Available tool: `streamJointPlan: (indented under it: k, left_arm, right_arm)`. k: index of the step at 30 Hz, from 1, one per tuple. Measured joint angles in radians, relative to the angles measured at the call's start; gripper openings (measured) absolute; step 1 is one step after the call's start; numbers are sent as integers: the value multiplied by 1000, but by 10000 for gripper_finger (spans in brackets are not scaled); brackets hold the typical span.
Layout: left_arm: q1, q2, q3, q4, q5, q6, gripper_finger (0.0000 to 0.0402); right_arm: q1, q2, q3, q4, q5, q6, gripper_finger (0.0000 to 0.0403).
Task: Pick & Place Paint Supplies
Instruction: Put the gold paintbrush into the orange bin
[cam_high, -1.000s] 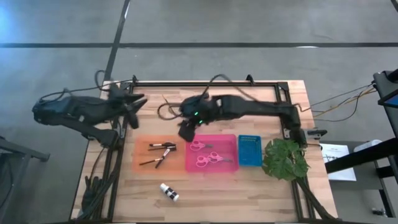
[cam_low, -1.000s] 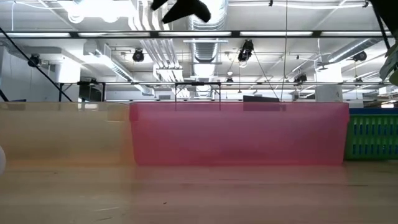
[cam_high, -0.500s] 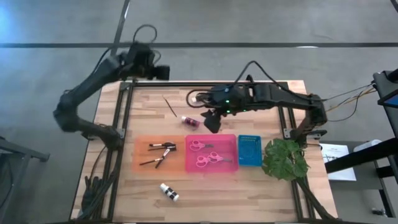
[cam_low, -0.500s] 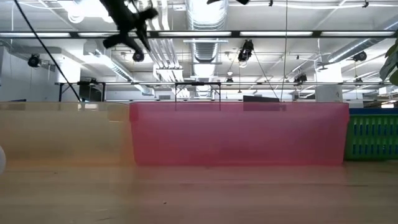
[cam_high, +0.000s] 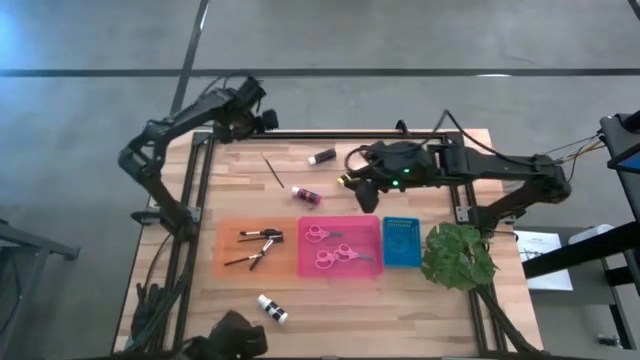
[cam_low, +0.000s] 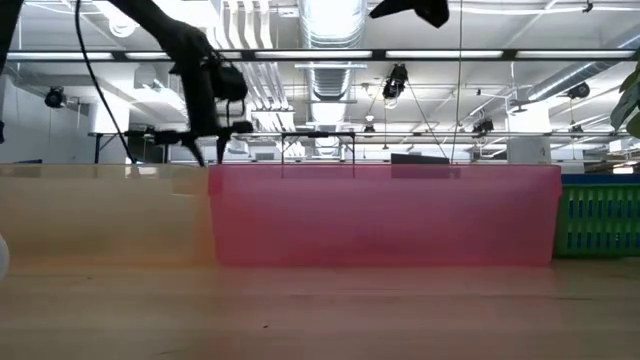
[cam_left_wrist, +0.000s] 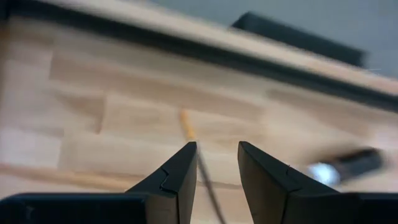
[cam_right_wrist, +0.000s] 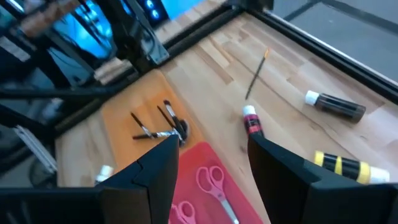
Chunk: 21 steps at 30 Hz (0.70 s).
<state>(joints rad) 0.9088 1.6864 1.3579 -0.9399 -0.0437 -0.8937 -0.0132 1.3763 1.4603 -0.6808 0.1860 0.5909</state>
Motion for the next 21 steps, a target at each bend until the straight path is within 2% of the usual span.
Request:
streamJointPlan:
  k: [3,8,13,21]
  left_arm:
    - [-5,22,-72,31,-8,-92,125]
    - [-27,20,-196,181,0,-265,125]
    - [-29,20,-286,277,8,-375,125]
    - [-29,19,-318,375,0,-460,125]
  right_arm:
    - [0,-44,-40,26,0,12,187]
    - [0,-77,-69,28,0,12,187]
    - [-1,-89,-71,29,0,-1,187]
    - [-1,-89,-74,26,-2,-17,187]
